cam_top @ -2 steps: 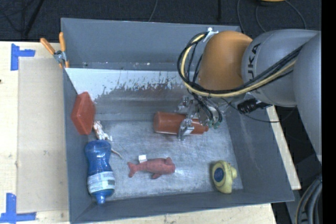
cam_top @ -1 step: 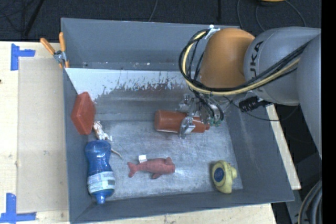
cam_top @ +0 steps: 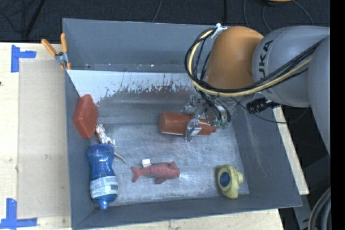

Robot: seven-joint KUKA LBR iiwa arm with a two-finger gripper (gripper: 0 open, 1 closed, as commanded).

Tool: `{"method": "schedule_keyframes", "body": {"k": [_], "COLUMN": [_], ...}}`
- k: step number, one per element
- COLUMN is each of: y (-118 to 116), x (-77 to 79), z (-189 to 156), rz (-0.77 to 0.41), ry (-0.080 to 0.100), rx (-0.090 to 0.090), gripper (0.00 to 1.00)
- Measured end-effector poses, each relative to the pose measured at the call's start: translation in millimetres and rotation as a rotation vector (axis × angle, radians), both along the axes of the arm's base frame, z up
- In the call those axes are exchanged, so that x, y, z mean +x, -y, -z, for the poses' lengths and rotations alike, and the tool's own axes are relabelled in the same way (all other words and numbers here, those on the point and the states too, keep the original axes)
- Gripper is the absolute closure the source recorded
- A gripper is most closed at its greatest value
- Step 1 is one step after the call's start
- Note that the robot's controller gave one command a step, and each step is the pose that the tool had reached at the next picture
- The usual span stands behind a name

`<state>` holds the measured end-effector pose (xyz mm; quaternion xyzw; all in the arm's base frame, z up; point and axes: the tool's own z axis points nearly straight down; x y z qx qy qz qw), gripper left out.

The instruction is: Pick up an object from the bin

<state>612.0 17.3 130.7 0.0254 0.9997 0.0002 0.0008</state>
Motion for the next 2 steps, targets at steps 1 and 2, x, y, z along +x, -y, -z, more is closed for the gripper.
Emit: {"method": "schedule_keyframes", "body": {"k": [1,2], "y": [0.0,0.1], "x": [-0.2,-1.3], "z": [-7.2,-16.7], "rz": [0.000,0.000], "ry": [-0.001,-0.006], "rx": [0.000,0.000], "gripper": [1.00,1.00]}}
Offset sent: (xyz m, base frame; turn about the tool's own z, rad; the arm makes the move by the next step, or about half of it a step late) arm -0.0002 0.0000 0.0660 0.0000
